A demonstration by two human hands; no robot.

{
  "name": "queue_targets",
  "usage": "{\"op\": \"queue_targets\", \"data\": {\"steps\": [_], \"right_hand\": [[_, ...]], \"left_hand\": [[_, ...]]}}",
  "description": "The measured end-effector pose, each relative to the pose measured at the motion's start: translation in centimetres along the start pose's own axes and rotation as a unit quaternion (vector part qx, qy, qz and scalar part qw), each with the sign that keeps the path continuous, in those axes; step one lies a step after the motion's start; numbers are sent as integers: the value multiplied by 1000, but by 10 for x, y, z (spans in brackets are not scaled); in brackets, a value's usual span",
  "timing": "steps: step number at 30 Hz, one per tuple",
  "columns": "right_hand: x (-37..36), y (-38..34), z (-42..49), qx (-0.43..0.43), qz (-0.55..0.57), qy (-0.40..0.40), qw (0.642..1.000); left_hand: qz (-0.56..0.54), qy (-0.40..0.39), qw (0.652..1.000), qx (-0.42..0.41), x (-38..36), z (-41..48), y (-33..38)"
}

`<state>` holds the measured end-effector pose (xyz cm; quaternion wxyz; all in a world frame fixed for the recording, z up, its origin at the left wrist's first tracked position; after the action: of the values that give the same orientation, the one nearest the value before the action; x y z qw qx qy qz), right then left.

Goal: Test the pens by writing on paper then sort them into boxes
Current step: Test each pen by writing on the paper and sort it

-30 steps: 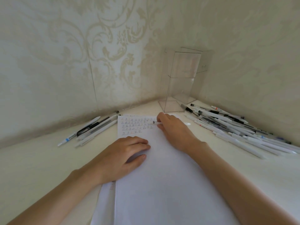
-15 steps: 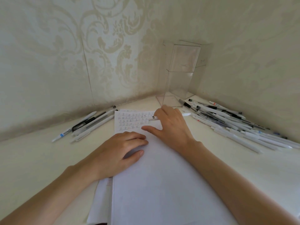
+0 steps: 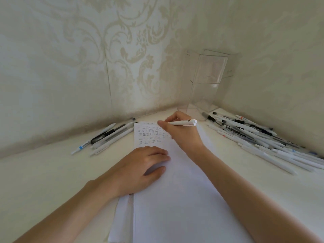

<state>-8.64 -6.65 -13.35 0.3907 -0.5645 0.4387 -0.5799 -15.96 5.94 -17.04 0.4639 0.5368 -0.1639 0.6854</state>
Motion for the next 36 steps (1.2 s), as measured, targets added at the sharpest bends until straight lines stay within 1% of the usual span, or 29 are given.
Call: {"op": "queue_targets", "data": {"steps": [2, 4, 8, 11, 15, 19, 24, 36], "right_hand": [[-5, 9, 11, -36, 0, 8, 999], [-3, 17, 17, -48, -2, 15, 999], [5, 23, 20, -26, -20, 41, 999], [0, 23, 19, -6, -48, 16, 999], [-4, 22, 17, 5, -52, 1, 999], [-7, 23, 18, 3, -74, 2, 997], [-6, 22, 17, 1, -75, -1, 997], [-4, 23, 18, -7, -65, 4, 998]], "left_hand": [[11, -4, 1000, 0, -1, 0, -1], [29, -9, 1000, 5, -1, 0, -2], [45, -30, 998, 18, -5, -1, -5], [44, -19, 999, 20, -4, 0, -5], [36, -17, 999, 25, -4, 0, -3], [42, -25, 998, 34, -5, -1, -5], [46, -39, 997, 40, -5, 0, -6], [44, -37, 998, 37, -5, 0, -5]]}}
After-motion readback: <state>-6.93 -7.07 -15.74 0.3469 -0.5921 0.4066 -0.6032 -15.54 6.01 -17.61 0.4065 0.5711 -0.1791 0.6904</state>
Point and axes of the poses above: each hand's wrist, its own z-axis towards the middle knuckle, its own x-axis out of the back of the hand, y = z × x, the point moved 5 cm from there along z, towards the middle knuckle, and after that the axes turned 15 degrees about -x, right-handed, at the moved point
